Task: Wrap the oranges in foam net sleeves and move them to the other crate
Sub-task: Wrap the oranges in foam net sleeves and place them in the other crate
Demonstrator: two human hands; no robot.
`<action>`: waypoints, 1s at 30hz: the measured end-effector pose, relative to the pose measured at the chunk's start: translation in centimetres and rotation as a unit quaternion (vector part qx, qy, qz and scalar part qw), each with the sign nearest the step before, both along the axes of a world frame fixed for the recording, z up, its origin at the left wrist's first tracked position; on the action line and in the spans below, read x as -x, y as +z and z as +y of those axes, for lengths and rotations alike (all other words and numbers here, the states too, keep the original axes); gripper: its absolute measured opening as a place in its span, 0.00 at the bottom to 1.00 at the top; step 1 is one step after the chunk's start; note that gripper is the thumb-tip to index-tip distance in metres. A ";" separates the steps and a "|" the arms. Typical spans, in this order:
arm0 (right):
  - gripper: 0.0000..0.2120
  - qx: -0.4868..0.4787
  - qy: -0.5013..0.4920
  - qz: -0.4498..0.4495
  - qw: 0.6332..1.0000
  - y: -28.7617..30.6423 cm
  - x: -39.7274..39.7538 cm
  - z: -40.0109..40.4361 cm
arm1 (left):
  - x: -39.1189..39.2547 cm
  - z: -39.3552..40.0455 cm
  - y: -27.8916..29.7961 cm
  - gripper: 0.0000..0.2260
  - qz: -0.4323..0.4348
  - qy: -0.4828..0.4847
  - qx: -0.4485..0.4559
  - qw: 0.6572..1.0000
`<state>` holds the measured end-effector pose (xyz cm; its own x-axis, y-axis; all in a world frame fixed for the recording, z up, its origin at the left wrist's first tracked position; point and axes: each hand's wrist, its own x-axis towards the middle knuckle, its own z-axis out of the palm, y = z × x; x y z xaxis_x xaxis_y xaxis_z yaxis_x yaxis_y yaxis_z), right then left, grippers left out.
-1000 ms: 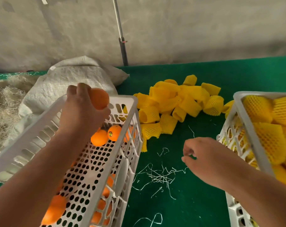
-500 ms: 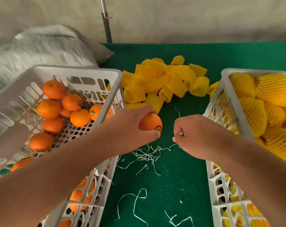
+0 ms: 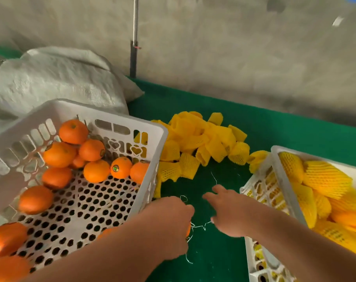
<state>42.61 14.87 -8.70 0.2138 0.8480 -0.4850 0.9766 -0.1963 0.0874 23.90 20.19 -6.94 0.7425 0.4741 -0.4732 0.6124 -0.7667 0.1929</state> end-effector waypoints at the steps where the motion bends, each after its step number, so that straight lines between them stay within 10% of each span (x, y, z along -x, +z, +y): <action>1: 0.31 -0.005 -0.013 -0.016 1.000 -0.5 -0.3 2.0 | -0.1 0.1 -0.1 0.25 0.010 -0.005 -0.001 1.000; 14: 0.32 -0.078 -0.165 0.001 0.983 -6.4 -5.6 14.8 | -1.7 1.8 0.0 0.15 0.035 -0.037 0.028 0.998; 18: 0.05 -0.137 -0.112 -0.013 0.984 -3.5 -5.4 12.3 | -1.6 1.6 -0.1 0.14 0.018 -0.031 0.022 0.999; 25: 0.17 -0.323 -0.044 0.014 0.945 3.5 -2.1 -0.2 | -1.3 1.2 -0.5 0.30 -0.011 -0.093 -0.030 0.995; 30: 0.07 -0.333 -0.089 0.073 0.936 3.2 1.1 -4.2 | -1.4 0.4 -0.1 0.28 -0.063 -0.129 -0.052 0.988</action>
